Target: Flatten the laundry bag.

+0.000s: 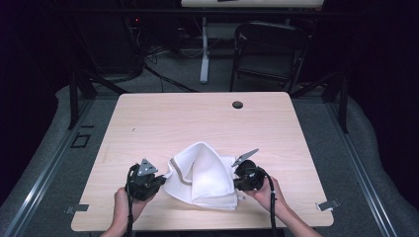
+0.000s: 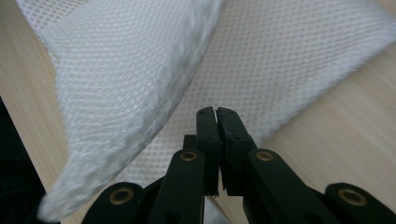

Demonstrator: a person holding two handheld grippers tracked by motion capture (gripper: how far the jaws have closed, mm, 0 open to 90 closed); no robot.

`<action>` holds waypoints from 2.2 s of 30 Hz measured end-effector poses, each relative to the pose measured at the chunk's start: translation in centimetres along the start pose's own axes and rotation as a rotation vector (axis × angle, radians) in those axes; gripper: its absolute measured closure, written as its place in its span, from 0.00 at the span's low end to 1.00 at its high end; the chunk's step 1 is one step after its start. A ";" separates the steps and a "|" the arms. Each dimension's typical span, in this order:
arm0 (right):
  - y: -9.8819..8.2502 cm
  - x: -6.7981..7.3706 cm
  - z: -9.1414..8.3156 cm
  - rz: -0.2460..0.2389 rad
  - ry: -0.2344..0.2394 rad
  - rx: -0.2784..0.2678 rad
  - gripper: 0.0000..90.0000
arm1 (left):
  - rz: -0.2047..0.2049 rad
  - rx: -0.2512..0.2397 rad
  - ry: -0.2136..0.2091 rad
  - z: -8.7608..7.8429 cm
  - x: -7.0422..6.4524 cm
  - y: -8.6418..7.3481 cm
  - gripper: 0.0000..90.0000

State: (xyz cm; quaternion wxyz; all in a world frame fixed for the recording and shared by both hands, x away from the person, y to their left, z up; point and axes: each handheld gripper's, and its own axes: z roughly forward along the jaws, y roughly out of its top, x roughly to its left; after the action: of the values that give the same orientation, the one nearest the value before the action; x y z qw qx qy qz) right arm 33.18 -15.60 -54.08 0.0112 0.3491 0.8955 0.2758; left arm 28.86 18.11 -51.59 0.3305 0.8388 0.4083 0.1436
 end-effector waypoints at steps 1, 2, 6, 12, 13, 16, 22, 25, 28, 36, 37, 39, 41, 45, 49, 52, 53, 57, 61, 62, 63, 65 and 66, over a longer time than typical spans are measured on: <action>0.0 0.0 0.4 -0.004 0.007 0.012 0.98 | 0.003 -0.001 0.005 0.0 0.0 0.0 0.99; 0.0 0.1 0.7 -0.016 0.009 0.034 0.98 | 0.000 -0.002 0.007 0.0 0.0 -0.1 0.99; -0.2 0.5 1.6 -0.026 0.006 0.051 1.00 | 0.005 0.011 0.006 0.0 0.1 -0.1 0.98; -0.3 0.5 1.8 -0.026 0.003 0.059 1.00 | 0.018 0.020 0.028 0.0 0.0 -0.2 0.98; -0.3 0.4 1.8 -0.033 0.004 0.067 1.00 | 0.023 0.022 0.031 0.0 0.0 -0.2 0.98; -0.4 0.5 1.8 -0.030 -0.001 0.063 1.00 | 0.032 0.037 0.033 0.1 -0.1 -0.2 0.98; -0.4 0.5 1.7 -0.028 -0.014 0.070 1.00 | 0.031 0.050 0.020 0.1 -0.1 -0.2 0.98; -0.4 0.4 1.6 -0.027 -0.020 0.084 1.00 | 0.031 0.059 0.017 0.2 -0.2 -0.2 0.98; -0.5 0.3 1.5 -0.023 -0.021 0.084 1.00 | 0.037 0.073 0.009 0.4 -0.2 -0.3 0.98; -0.8 -0.1 1.2 -0.006 -0.035 0.099 1.00 | 0.041 0.091 -0.016 0.8 -0.6 -0.3 0.97; -0.8 -0.2 1.1 -0.003 -0.035 0.105 1.00 | 0.044 0.091 -0.016 0.8 -0.7 -0.3 0.97; -0.9 -0.4 1.0 -0.001 -0.039 0.111 1.00 | 0.044 0.094 -0.026 0.9 -0.9 -0.3 0.97; -1.0 -0.5 0.8 0.003 -0.050 0.112 1.00 | 0.042 0.097 -0.035 1.1 -1.1 -0.3 0.97; -1.1 -0.8 0.5 0.010 -0.061 0.129 1.00 | 0.050 0.114 -0.047 1.3 -1.3 -0.2 0.95; -1.3 -1.1 0.4 0.015 -0.064 0.126 1.00 | 0.041 0.132 -0.060 1.5 -1.2 -0.3 0.92; -1.4 -1.3 0.2 0.015 -0.073 0.133 1.00 | 0.036 0.151 -0.083 1.5 -1.0 -0.3 0.89; -1.4 -1.3 0.2 0.016 -0.072 0.138 1.00 | 0.032 0.160 -0.090 1.5 -0.9 -0.3 0.87; -1.6 -1.5 0.0 0.012 -0.076 0.133 1.00 | 0.030 0.208 -0.131 1.2 -0.2 -0.4 0.76; -1.8 -1.8 -0.1 0.005 -0.086 0.130 1.00 | 0.009 0.273 -0.166 0.9 0.3 -1.0 0.62; -1.8 -1.8 -0.2 0.003 -0.087 0.128 1.00 | 0.006 0.292 -0.163 0.8 0.4 -1.1 0.57; -1.8 -1.9 -0.2 -0.002 -0.089 0.128 1.00 | -0.004 0.298 -0.162 0.6 0.5 -1.4 0.52; -1.8 -1.9 -0.2 -0.002 -0.090 0.125 1.00 | -0.022 0.309 -0.162 0.1 0.8 -1.8 0.44; -1.8 -1.9 -0.2 -0.007 -0.094 0.125 1.00 | -0.026 0.302 -0.149 -0.3 0.9 -1.9 0.41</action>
State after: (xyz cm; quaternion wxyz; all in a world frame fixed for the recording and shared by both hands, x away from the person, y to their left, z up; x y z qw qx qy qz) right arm 33.49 -18.00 -55.15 0.0325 0.3585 0.9107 0.2027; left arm 28.19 19.83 -52.62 0.2320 0.8818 0.4104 0.0139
